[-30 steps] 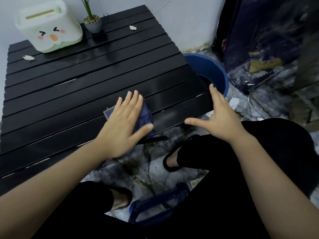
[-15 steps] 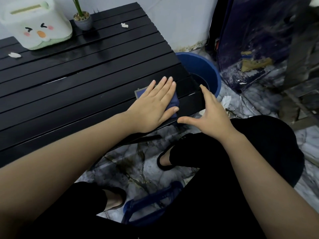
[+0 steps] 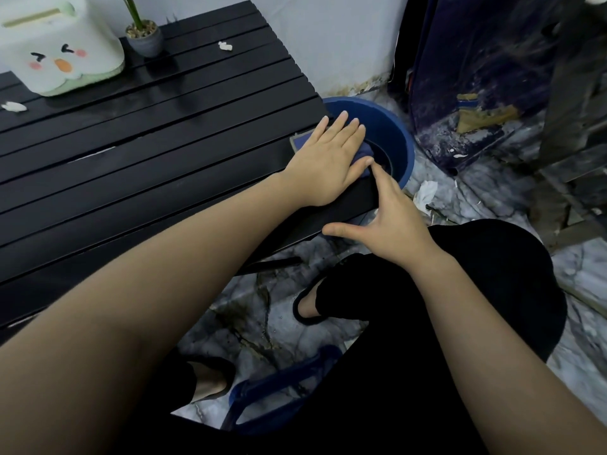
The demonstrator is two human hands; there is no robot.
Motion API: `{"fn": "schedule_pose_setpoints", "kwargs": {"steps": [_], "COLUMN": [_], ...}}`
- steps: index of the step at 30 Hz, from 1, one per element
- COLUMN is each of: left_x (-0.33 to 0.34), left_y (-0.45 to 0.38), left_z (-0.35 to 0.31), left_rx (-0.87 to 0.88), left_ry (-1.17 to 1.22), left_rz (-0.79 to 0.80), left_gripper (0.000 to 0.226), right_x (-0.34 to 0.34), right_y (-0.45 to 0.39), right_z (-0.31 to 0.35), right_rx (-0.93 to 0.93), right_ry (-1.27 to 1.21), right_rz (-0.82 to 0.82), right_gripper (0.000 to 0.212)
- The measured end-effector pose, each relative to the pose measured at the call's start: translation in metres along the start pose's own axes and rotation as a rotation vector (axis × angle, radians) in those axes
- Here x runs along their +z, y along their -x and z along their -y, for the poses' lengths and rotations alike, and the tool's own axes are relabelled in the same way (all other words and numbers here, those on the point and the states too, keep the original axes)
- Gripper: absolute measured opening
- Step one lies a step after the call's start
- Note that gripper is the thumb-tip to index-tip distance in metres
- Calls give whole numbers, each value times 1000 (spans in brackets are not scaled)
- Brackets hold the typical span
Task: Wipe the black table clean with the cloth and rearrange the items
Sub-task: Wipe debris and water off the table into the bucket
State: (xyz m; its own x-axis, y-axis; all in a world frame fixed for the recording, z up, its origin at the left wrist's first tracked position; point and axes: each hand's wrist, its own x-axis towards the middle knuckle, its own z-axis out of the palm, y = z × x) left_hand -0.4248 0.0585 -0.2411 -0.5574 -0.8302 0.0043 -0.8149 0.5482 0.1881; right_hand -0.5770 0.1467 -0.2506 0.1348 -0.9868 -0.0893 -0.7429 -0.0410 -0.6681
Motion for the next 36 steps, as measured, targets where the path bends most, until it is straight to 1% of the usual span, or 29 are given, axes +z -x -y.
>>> {"fn": "schedule_pose_setpoints", "kwargs": {"steps": [5,7,9,12,14,16,18,21,24,26,27,29,30,31,33,36], "left_x": [-6,-9,-13,-25,-37,-47,-55,-61,-62,-59,-54,-41,-33,-26,-21,-26], "left_y": [-27,-30,-27,-12,5,30,64,125,190,228,243,266,271,273,265,243], "left_z": [8,11,12,23,37,57,84,129,167,185,191,199,199,198,197,198], "left_rx": [12,-11,-72,-223,-287,-326,-382,-532,-687,-762,-791,-862,-905,-935,-956,-953], "left_ry": [58,168,346,556,627,654,598,458,390,318,251,119,59,4,-45,-44], "left_rz": [-45,-97,-208,-458,-538,-565,-560,-548,-579,-596,-562,-387,-300,-247,-221,-210], "left_gripper": [44,41,36,30,30,25,30,37,37,39,44,64,72,75,74,66], "right_x": [-3,-3,-1,2,6,13,21,38,55,66,70,76,78,80,80,81], "right_y": [0,-1,-2,-8,-16,-27,-39,-53,-65,-72,-76,-79,-80,-80,-81,-82], "right_z": [-1,1,4,13,23,36,50,70,84,92,95,99,100,99,99,98], "right_rx": [-19,-24,-48,-116,-167,-226,-298,-392,-444,-464,-464,-457,-457,-459,-460,-461], "right_ry": [12,44,118,237,277,301,344,381,401,426,437,473,500,520,533,542], "right_rz": [5,-9,-29,-77,-73,-31,15,96,173,195,197,190,183,177,170,173], "right_gripper": [129,122,117,111,107,104,102,102,101,102,103,106,107,107,108,109]}}
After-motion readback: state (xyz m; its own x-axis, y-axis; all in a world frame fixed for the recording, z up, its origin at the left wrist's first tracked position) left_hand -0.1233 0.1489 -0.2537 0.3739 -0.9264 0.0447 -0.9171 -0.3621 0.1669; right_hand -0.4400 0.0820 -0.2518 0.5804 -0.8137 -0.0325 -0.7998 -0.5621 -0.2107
